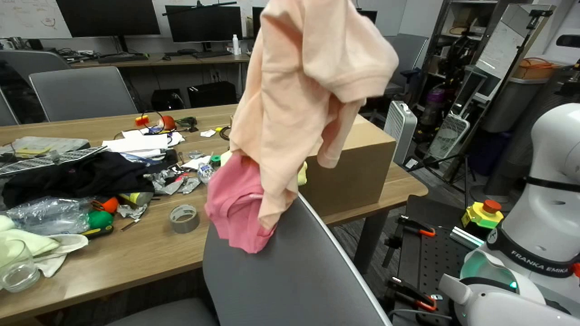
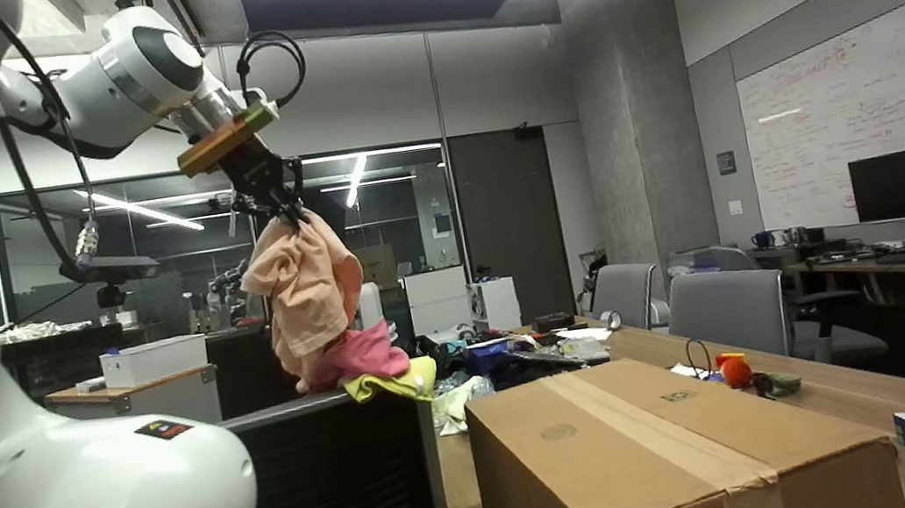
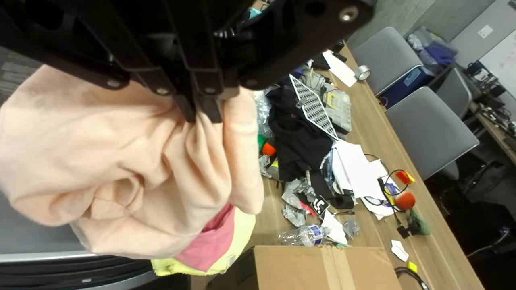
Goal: Put the shirts on top of the box.
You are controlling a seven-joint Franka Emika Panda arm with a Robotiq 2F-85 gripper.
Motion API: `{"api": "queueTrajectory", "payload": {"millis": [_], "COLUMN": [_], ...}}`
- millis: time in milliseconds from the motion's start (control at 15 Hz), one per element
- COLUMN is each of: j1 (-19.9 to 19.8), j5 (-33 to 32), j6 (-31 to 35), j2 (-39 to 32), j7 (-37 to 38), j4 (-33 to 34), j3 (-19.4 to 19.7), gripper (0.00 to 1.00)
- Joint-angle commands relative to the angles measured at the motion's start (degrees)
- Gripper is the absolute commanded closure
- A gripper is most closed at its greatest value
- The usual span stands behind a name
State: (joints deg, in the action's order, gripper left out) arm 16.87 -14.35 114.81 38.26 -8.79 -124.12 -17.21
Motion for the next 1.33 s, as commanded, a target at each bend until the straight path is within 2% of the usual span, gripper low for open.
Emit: {"api": "queueTrajectory", "payload": {"millis": [0,467,733,1000,1267], "j1": [-1.4,-5.1,-10.2,-16.4,-19.6], "j5": [-0.5,-2.9,-10.1,-18.9,-24.5], "j6": [-3.8,-9.0,-10.9,-12.9,-16.9], "j2": [1.6,1.8,0.7,-3.5,-11.3], "j7": [-0.2,-2.3,-2.9,-1.6,-1.8], "j4": [5.7,10.7,10.7,12.3,19.0], "j3": [1.4,4.5,7.0,9.2,10.8], "gripper": [0.96,0.96,0.96,0.96,0.96]}}
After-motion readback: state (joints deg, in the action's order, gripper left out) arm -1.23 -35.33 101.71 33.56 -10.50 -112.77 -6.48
